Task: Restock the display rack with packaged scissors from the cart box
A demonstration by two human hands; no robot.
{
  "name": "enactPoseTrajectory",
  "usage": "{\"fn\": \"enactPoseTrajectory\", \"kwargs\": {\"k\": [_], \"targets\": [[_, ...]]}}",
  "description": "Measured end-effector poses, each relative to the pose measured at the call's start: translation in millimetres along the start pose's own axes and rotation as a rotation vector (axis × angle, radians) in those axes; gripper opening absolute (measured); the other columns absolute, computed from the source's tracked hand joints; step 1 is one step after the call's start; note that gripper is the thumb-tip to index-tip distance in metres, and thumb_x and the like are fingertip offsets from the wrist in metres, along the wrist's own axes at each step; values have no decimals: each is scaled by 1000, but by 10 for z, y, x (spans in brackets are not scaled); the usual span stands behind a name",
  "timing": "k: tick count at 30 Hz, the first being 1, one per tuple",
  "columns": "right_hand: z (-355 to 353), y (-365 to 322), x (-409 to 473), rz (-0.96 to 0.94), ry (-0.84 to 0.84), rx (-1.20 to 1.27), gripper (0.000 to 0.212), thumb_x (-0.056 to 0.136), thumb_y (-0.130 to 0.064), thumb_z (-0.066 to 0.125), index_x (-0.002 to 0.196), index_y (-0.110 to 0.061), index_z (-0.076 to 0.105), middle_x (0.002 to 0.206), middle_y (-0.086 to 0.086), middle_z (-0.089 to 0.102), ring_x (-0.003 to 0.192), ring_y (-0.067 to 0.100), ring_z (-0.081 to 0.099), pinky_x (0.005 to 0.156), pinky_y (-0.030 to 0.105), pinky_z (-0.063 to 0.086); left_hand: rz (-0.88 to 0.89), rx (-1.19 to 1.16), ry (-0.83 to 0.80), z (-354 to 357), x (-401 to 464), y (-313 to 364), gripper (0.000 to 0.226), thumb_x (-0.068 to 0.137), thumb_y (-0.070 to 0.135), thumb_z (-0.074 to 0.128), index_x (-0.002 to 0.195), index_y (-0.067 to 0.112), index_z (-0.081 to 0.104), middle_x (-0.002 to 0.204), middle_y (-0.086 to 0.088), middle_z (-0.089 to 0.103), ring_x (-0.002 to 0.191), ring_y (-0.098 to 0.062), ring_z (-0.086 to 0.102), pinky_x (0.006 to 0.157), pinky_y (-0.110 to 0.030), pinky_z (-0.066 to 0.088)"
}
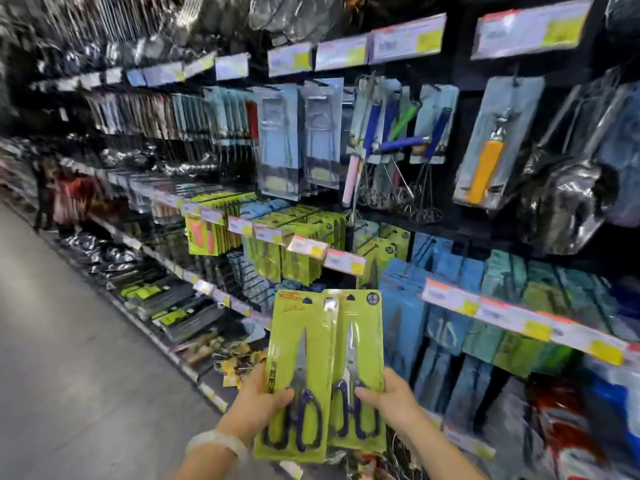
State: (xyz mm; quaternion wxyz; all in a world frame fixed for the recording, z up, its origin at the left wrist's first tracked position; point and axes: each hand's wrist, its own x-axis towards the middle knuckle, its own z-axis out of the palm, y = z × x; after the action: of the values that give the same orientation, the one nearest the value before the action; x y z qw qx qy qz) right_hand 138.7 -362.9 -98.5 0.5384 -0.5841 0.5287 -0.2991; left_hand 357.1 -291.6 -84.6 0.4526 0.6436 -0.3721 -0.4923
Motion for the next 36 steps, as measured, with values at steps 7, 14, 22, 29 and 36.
{"fn": "enactPoseTrajectory", "kwargs": {"k": [7, 14, 22, 29, 36], "targets": [[137, 73, 864, 153, 73, -32, 70, 77, -21, 73, 136, -5, 41, 141, 10, 46, 129, 25, 44, 111, 41, 35, -46, 29, -5, -257, 819, 152, 50, 83, 1, 66, 127, 11, 43, 116, -7, 63, 106, -25, 61, 98, -44, 48], [218, -26, 1308, 241, 58, -229, 26, 82, -14, 68, 102, -16, 52, 106, 3, 58, 96, 15, 53, 69, 19, 40, -119, 111, -104, -412, 1445, 204, 40, 84, 3, 65, 116, 19, 49, 107, -1, 65, 101, -22, 61, 100, -45, 46], [300, -89, 1592, 292, 256, -96, 21, 82, -10, 69, 89, -22, 53, 106, 3, 62, 98, 17, 57, 86, 26, 45, -149, 180, -237, -685, 2067, 320, 41, 76, 18, 75, 110, 20, 52, 108, -5, 66, 105, -27, 62, 99, -50, 47], [309, -68, 1675, 300, 335, -23, 48, 82, -18, 70, 124, -8, 49, 124, 6, 58, 114, 20, 54, 101, 32, 42, -88, 292, -395, -807, 2967, -376, 110, 35, 63, 79, 133, 28, 42, 132, -3, 56, 122, -27, 54, 101, -51, 46], [397, -15, 1545, 210, 274, -68, 29, 85, -10, 65, 106, -22, 49, 103, -7, 62, 95, 8, 58, 76, 15, 45, -116, 216, -434, -742, 2641, 239, 87, 80, 19, 69, 150, 17, 18, 151, -3, 30, 140, -27, 31, 116, -44, 25]]}}
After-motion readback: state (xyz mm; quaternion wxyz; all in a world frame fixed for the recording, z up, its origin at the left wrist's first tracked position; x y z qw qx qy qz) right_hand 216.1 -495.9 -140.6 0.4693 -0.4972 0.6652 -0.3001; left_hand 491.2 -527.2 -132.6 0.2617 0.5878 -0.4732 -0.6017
